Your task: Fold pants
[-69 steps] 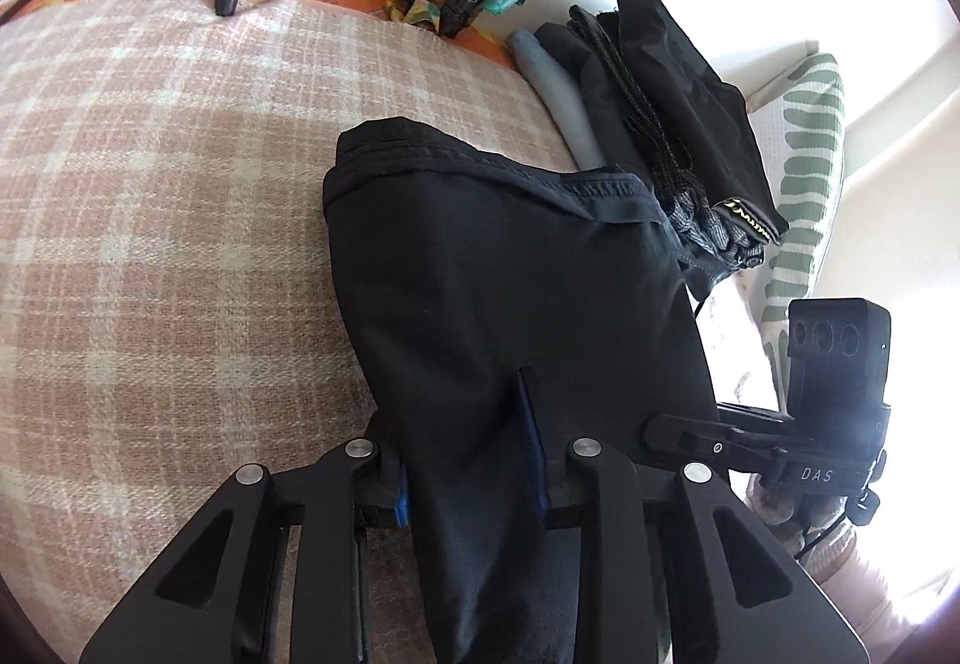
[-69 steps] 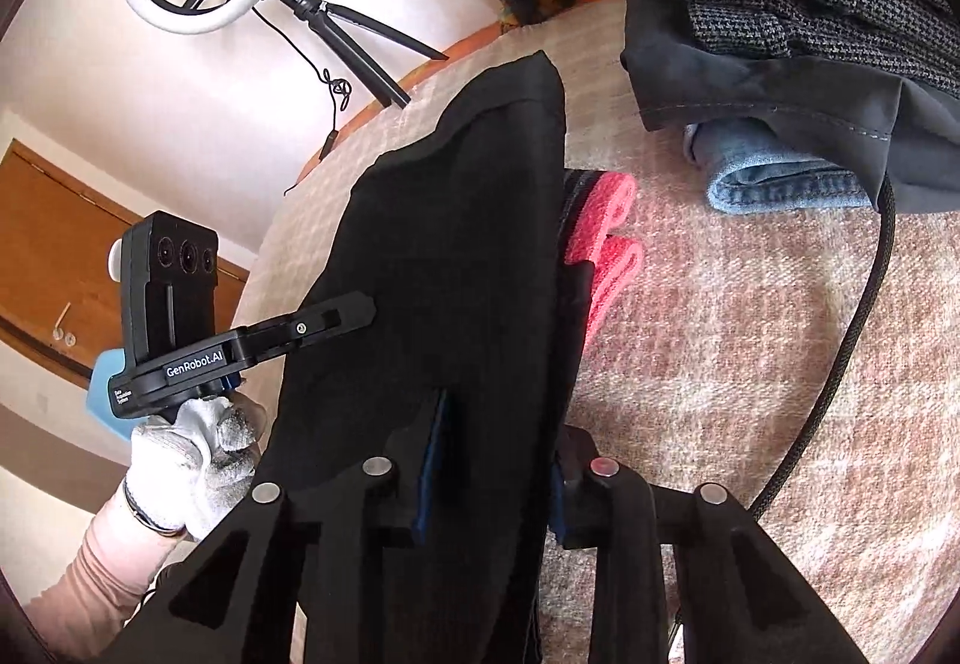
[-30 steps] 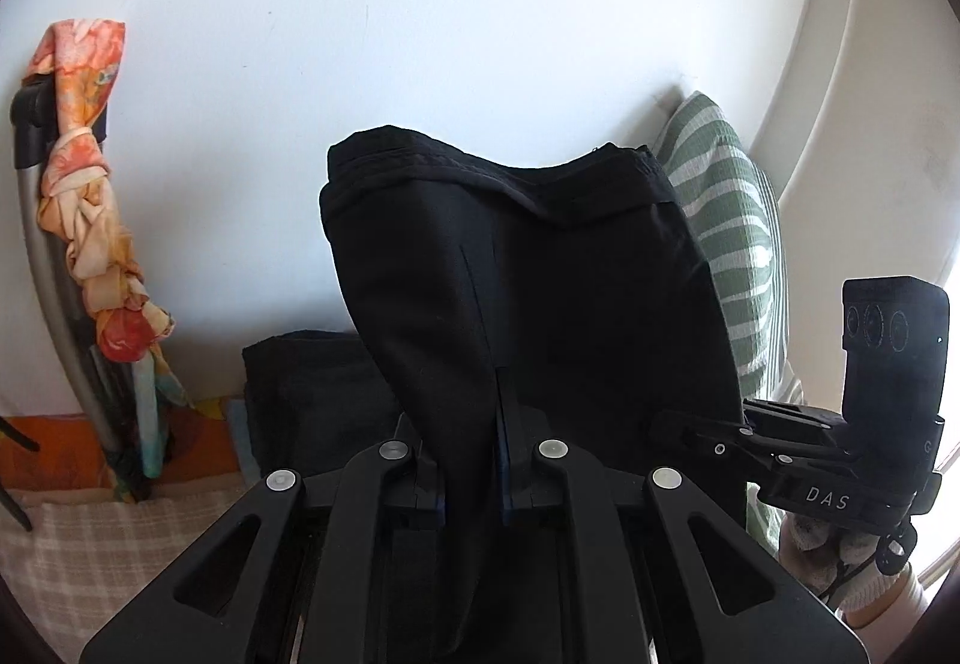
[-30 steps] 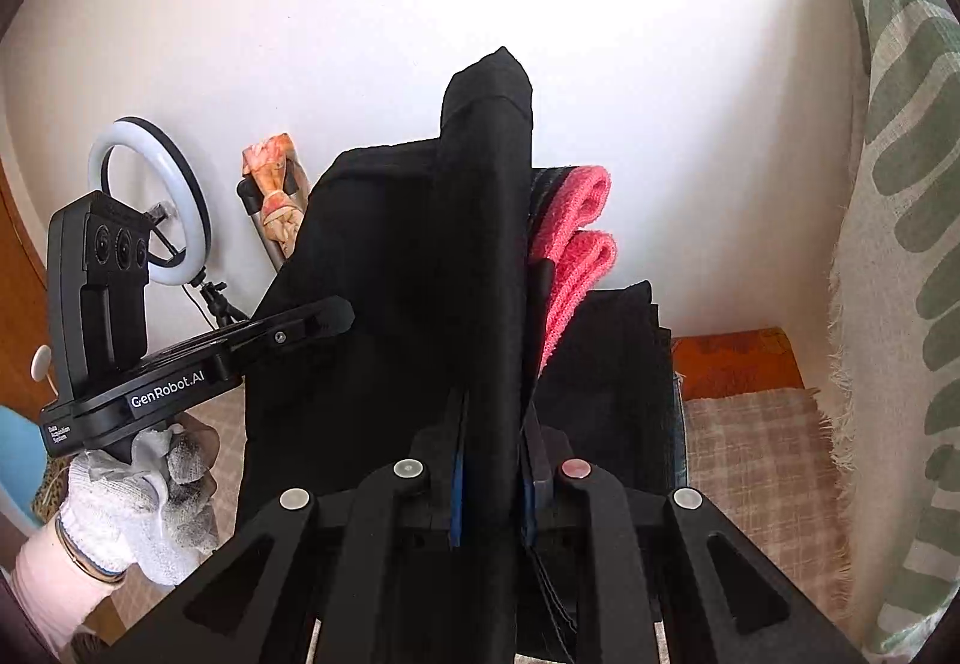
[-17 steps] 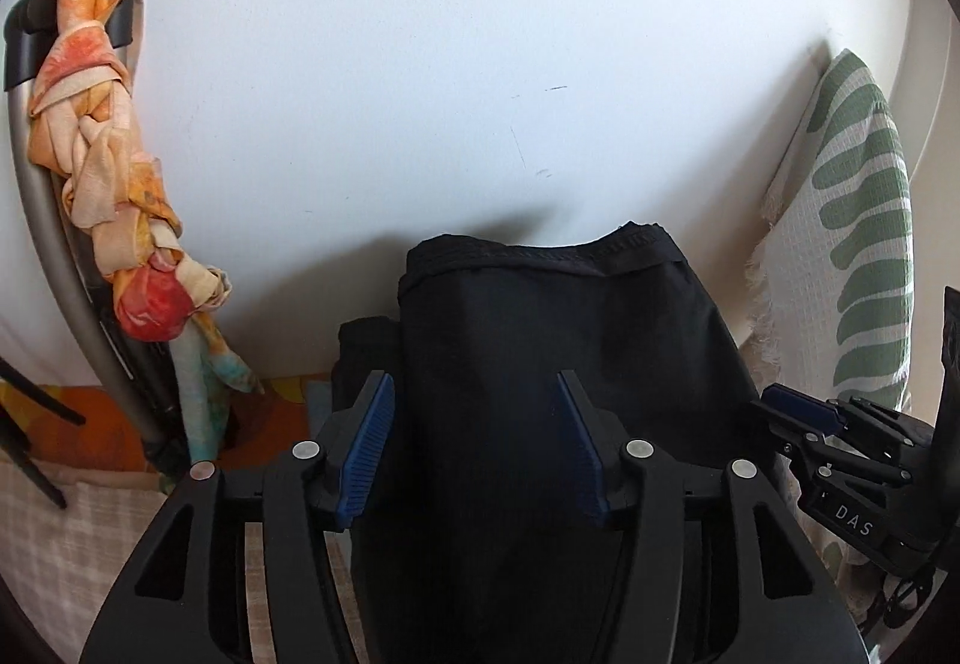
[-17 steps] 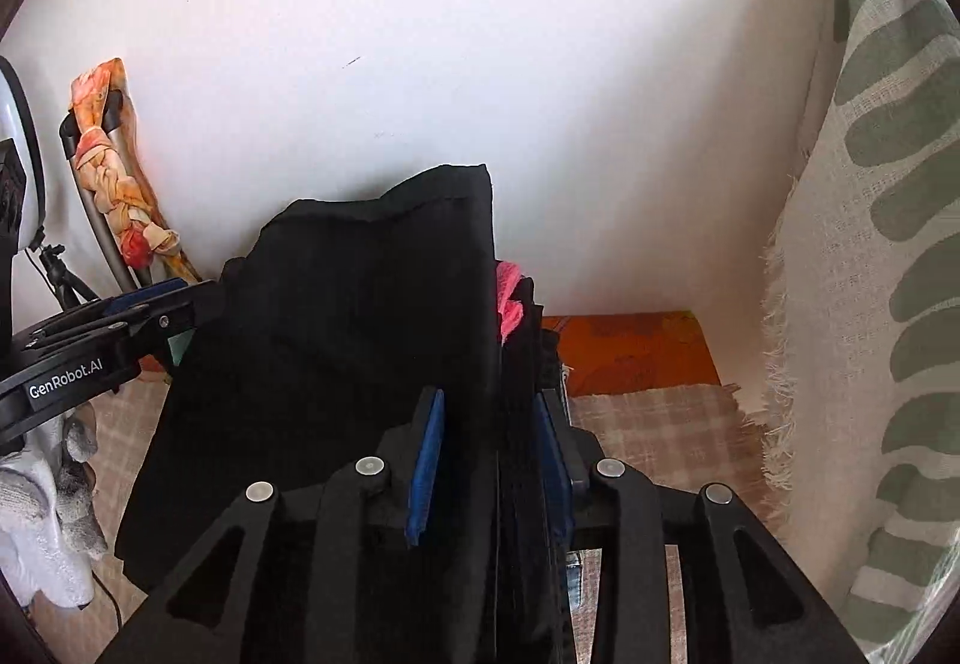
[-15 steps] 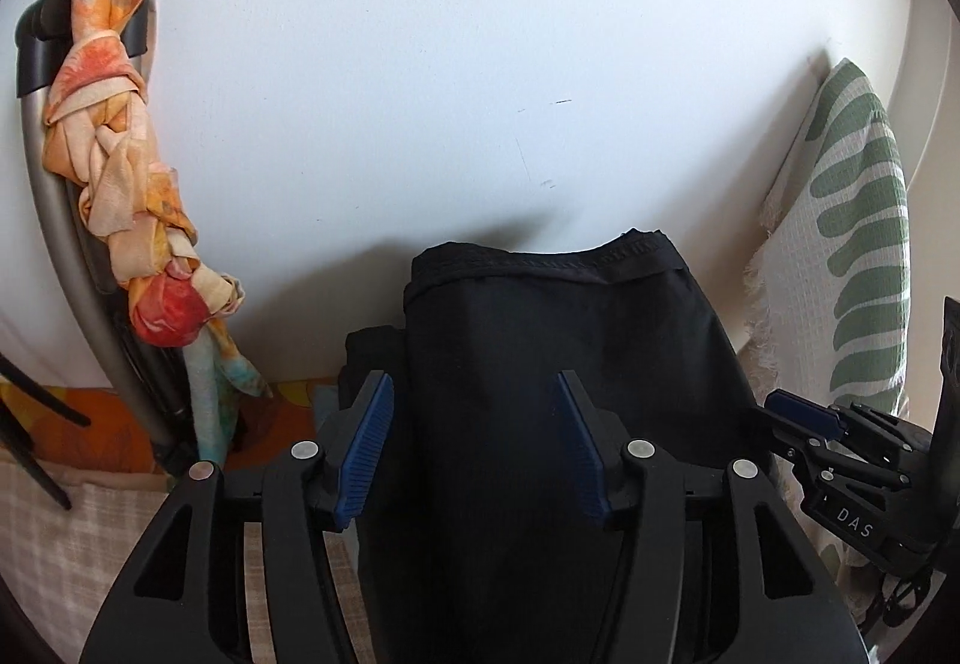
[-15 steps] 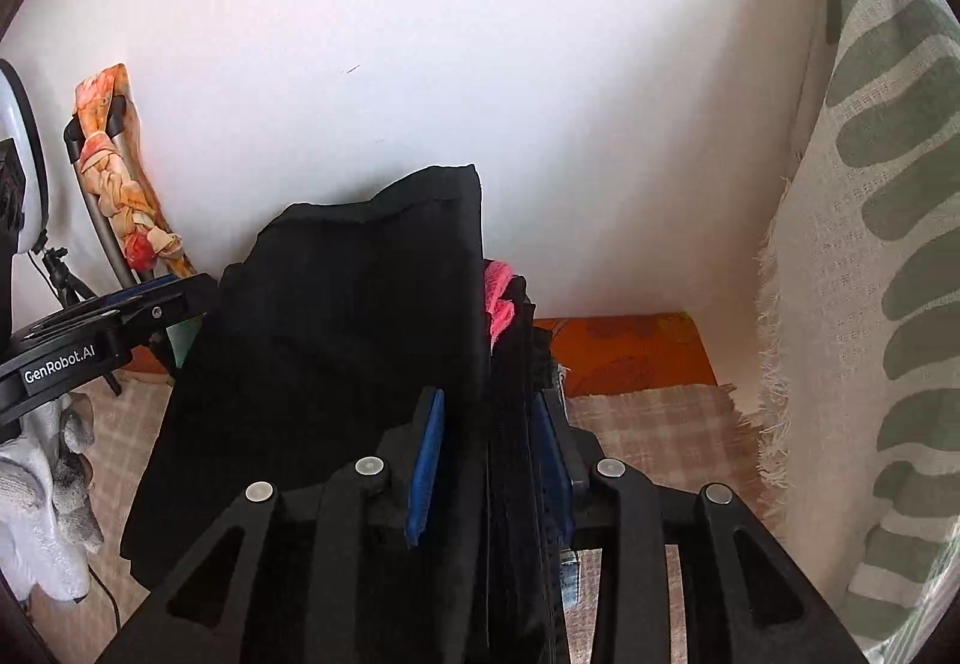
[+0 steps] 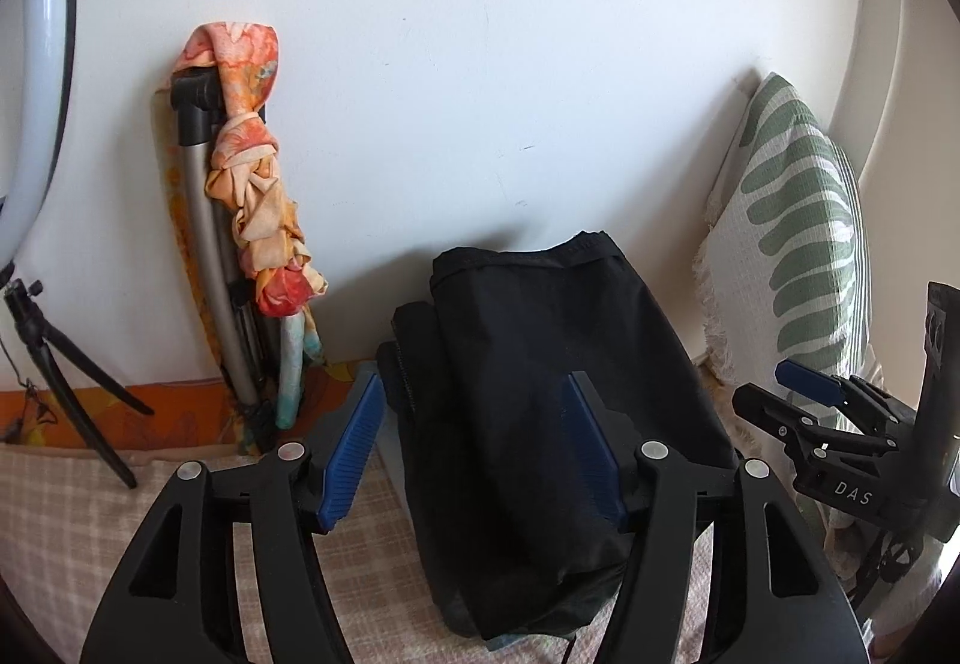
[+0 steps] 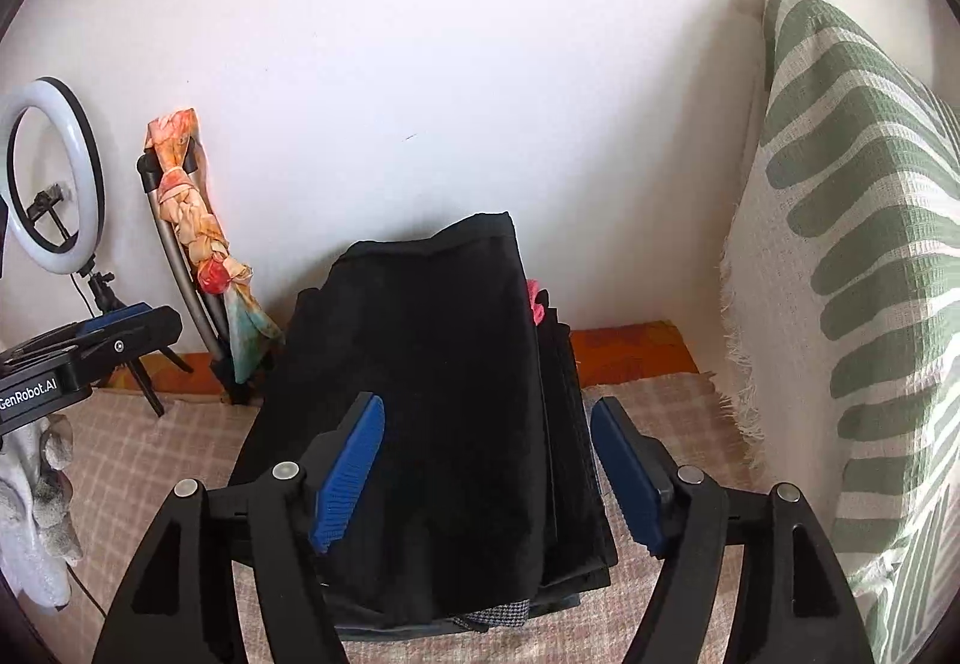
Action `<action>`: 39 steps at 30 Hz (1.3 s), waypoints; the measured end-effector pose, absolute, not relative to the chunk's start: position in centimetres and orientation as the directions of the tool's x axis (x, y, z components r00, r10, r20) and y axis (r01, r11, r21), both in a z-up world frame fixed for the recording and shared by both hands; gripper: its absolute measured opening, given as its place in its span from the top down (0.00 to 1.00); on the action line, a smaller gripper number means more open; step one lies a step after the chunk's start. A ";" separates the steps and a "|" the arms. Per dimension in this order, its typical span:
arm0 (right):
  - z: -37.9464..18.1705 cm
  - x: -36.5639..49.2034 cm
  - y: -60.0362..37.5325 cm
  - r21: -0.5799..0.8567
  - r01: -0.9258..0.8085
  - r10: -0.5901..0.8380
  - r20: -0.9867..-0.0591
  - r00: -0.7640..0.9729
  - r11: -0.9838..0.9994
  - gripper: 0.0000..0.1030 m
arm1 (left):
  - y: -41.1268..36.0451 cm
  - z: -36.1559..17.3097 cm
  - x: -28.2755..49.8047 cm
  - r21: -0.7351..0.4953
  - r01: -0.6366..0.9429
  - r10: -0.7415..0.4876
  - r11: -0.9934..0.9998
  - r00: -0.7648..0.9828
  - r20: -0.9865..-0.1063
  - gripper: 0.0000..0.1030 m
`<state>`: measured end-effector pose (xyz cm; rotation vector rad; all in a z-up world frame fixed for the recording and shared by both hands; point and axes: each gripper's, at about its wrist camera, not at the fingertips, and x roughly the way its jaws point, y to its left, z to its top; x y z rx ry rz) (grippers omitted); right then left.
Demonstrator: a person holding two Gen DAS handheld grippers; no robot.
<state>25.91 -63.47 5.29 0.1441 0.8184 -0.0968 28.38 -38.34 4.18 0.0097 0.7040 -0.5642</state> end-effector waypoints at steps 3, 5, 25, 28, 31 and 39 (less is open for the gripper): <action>6.6 23.9 -62.3 0.121 0.160 -0.025 -0.715 0.698 0.980 0.21 | -36.4 5.0 26.6 -0.191 0.491 -0.496 0.850 0.623 -0.605 0.38; 7.5 22.4 -61.4 0.117 0.174 -0.043 -0.699 0.714 0.978 0.15 | -35.3 5.5 25.2 -0.198 0.491 -0.502 0.848 0.625 -0.598 0.37; 11.5 7.0 -48.1 0.060 0.112 -0.053 -0.611 0.790 0.992 0.00 | -24.5 6.7 8.1 -0.121 0.515 -0.488 0.849 0.673 -0.556 0.21; 11.2 5.1 -46.4 0.055 0.098 -0.046 -0.603 0.797 0.994 0.00 | -23.0 6.0 5.7 -0.123 0.513 -0.489 0.849 0.678 -0.548 0.21; 10.6 3.7 -44.9 0.056 0.081 -0.031 -0.604 0.796 0.995 0.00 | -21.7 5.0 4.0 -0.128 0.508 -0.487 0.852 0.679 -0.549 0.21; 8.7 1.8 -43.1 0.098 0.102 -0.024 -0.595 0.804 0.990 0.00 | -18.5 2.2 1.8 -0.124 0.425 -0.423 0.896 0.736 -0.528 0.21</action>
